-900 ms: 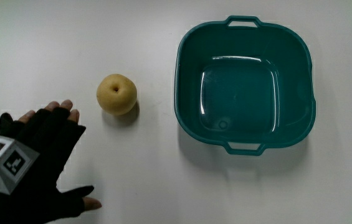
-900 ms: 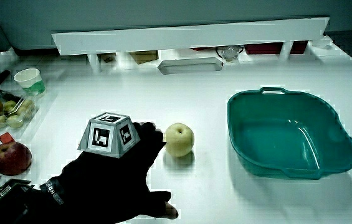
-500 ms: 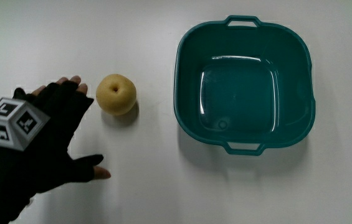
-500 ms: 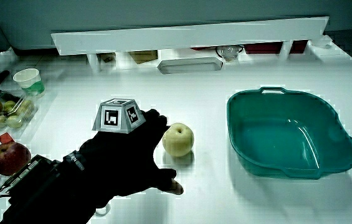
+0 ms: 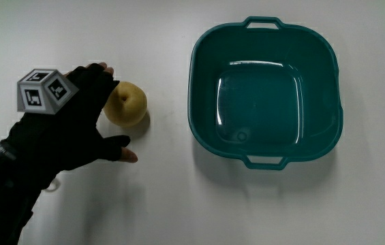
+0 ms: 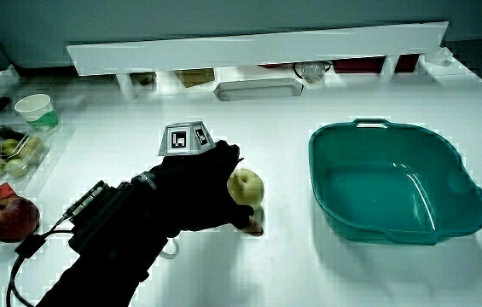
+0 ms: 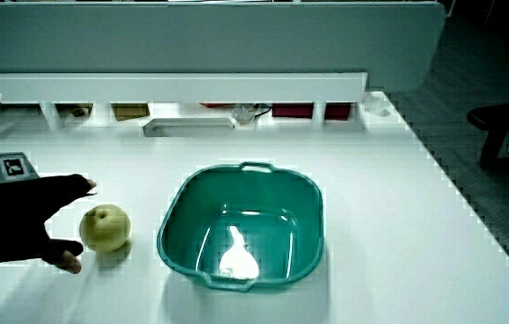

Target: Pick pear from desk

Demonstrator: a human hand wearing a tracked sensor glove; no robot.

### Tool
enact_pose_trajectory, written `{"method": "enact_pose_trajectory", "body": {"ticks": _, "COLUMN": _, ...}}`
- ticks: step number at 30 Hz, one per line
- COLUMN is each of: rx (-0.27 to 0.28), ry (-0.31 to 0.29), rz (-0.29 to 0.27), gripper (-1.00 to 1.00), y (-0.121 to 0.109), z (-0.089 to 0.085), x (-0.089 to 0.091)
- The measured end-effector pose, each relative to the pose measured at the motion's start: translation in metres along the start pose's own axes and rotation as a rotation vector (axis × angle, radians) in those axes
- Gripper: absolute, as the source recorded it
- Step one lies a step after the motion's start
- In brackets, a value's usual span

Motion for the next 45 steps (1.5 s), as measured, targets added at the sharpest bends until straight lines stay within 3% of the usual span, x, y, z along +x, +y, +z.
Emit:
{"method": "enact_pose_trajectory", "body": {"ticks": 6, "rx": -0.04, "ry": -0.029, "rz": 0.027, "gripper": 0.0, "y": 0.024, "z": -0.003, "x": -0.004}}
{"method": "enact_pose_trajectory", "body": {"ticks": 10, "rx": -0.045, "ry": -0.053, "rz": 0.002, "gripper": 0.0, "y": 0.039, "z": -0.005, "x": -0.006}}
{"method": "enact_pose_trajectory", "body": {"ticks": 22, "rx": -0.088, "ry": -0.072, "rz": 0.031, "gripper": 0.0, "y": 0.058, "z": -0.008, "x": -0.004}}
{"method": "enact_pose_trajectory", "body": {"ticks": 34, "rx": -0.06, "ry": -0.072, "rz": 0.034, "gripper": 0.0, "y": 0.065, "z": -0.012, "x": -0.006}}
{"method": "enact_pose_trajectory", "body": {"ticks": 39, "rx": -0.049, "ry": -0.091, "rz": 0.038, "gripper": 0.19, "y": 0.065, "z": -0.013, "x": -0.008}}
{"method": "enact_pose_trajectory", "body": {"ticks": 45, "rx": -0.02, "ry": -0.065, "rz": 0.051, "gripper": 0.41, "y": 0.065, "z": -0.012, "x": -0.006}}
